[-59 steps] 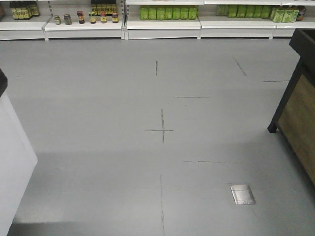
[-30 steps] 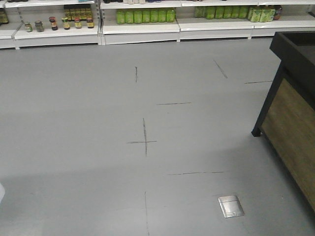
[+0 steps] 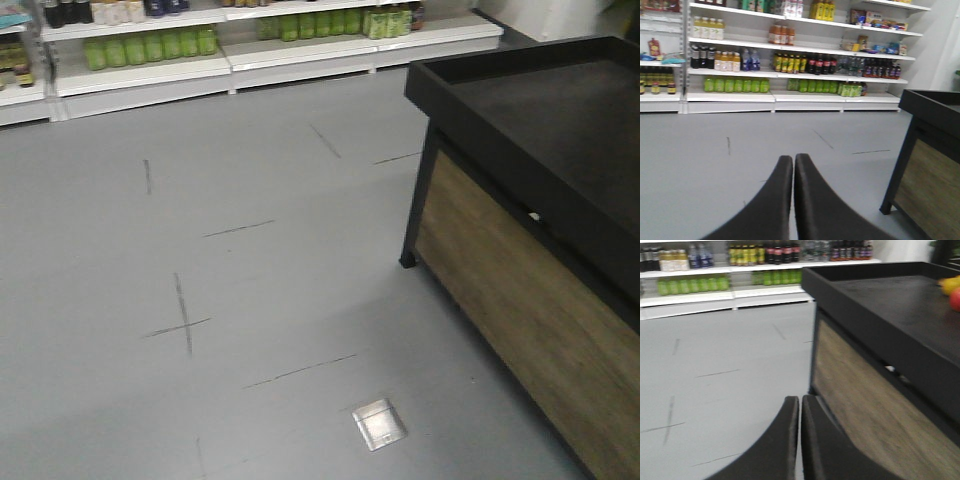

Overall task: Pick three apples into basket with both arms
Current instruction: 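Drive the base forward across the grey floor toward the produce tables, then turn and drive the base up to the table holding the light-blue basket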

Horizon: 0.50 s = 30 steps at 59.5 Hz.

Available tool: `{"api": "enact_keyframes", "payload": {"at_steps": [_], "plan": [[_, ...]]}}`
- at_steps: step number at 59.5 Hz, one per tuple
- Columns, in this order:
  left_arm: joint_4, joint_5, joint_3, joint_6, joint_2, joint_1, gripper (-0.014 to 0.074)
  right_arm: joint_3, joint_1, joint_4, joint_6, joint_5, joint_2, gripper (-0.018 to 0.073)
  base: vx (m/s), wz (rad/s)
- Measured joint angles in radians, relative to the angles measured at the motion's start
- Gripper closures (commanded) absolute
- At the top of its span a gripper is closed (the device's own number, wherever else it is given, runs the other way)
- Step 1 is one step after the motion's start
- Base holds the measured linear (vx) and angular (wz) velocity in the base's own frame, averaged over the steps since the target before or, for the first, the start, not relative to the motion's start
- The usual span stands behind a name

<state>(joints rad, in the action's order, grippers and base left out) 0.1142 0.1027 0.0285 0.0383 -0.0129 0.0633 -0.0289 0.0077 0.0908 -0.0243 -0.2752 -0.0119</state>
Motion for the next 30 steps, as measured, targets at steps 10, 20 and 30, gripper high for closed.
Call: {"api": "enact_keyframes", "payload": {"at_steps": [10, 20, 30], "plan": [[0.000, 0.000, 0.000, 0.000, 0.000, 0.000, 0.0603, 0.000, 0.000, 0.000, 0.000, 0.000, 0.000, 0.0551, 0.16, -0.63], [0.000, 0.000, 0.000, 0.000, 0.000, 0.000, 0.0603, 0.000, 0.000, 0.000, 0.000, 0.000, 0.000, 0.0551, 0.16, -0.61], [0.000, 0.000, 0.000, 0.000, 0.000, 0.000, 0.0603, 0.000, 0.000, 0.000, 0.000, 0.000, 0.000, 0.0551, 0.15, -0.59]]}}
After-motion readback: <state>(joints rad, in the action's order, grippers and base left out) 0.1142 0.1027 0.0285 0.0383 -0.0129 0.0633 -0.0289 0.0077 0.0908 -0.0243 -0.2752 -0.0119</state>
